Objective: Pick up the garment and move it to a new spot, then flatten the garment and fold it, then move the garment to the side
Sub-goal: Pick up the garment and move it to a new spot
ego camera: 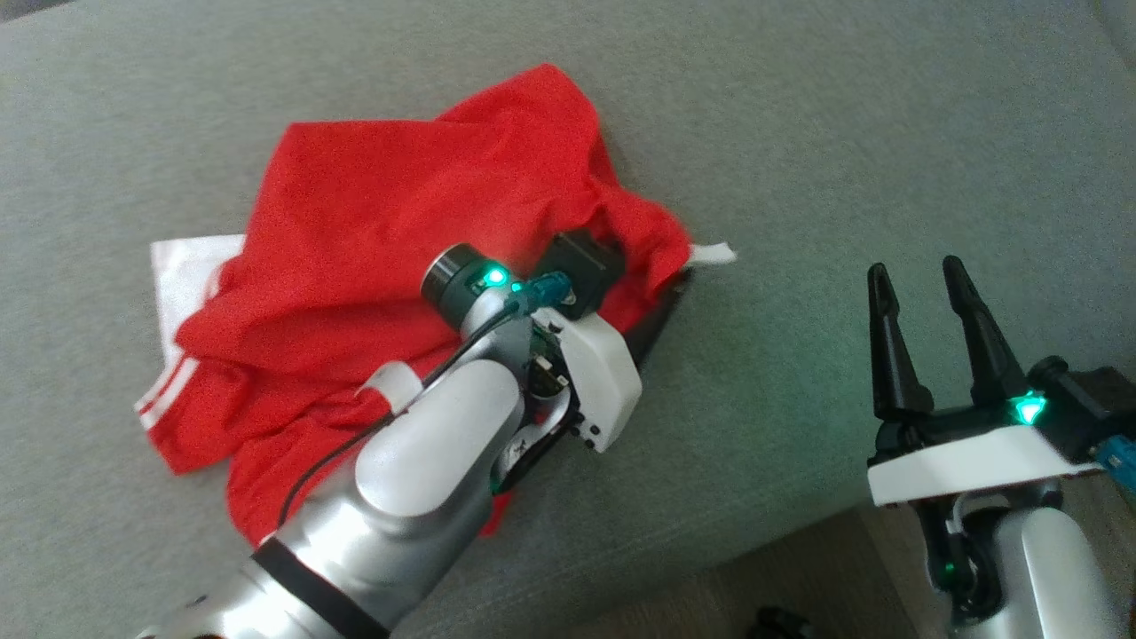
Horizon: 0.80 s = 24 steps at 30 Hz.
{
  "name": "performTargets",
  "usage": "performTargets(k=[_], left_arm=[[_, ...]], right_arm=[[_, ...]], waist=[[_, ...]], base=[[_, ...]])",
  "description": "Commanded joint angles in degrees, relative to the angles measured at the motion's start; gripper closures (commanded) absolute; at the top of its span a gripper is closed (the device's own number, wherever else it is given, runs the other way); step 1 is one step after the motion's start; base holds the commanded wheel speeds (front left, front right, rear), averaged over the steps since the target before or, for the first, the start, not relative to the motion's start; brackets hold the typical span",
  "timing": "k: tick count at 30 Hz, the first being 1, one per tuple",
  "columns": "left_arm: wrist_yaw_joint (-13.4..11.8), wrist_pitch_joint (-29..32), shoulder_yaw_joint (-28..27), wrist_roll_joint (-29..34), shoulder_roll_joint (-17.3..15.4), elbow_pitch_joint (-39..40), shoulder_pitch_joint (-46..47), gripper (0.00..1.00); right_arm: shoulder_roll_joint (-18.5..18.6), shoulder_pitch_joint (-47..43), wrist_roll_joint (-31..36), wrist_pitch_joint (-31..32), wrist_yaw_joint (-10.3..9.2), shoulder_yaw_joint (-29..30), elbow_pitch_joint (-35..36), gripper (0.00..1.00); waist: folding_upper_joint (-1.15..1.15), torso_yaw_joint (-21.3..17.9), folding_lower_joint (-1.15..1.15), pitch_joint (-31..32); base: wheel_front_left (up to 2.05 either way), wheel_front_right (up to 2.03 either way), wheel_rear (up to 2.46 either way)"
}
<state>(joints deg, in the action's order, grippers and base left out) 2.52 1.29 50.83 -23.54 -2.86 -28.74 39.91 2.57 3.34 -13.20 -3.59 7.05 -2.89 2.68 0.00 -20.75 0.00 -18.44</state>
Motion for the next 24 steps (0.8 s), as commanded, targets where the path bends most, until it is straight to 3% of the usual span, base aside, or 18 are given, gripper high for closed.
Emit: performTargets(k=[1,8,16,24], left_arm=[[-0.81,-2.58,-0.91,-0.03,-0.02,2.99,2.01,0.0],[-4.28,-11.38,-3.11,-0.07,-1.25,8.69,-2.05,0.0],[-14.61,-15.6,-14.71,-2.7,-9.69,16.18,-12.84,0.0],[-18.61,-16.18,-23.91,-5.35,-16.66,20.92,-22.7,0.0]], right_arm=[[0.32,1.58,0.31,-0.23,0.44,-0.59,1.56,0.0],[0.32,0.82,1.68,1.1,0.44,0.04,1.74,0.0],[0.31,-1.66,4.03,3.79,0.44,1.52,3.82,0.0],[0.31,-3.88,5.12,5.84,0.44,2.07,4.85,0.0]], waist=[[0.0,2.8,0.0,2.2],[0.0,8.7,0.0,6.56],[0.0,16.26,0.0,11.72],[0.0,19.7,0.0,15.01]], base=[[0.0,0.0,0.0],[0.0,0.0,0.0],[0.0,0.0,0.0],[0.0,0.0,0.0]])
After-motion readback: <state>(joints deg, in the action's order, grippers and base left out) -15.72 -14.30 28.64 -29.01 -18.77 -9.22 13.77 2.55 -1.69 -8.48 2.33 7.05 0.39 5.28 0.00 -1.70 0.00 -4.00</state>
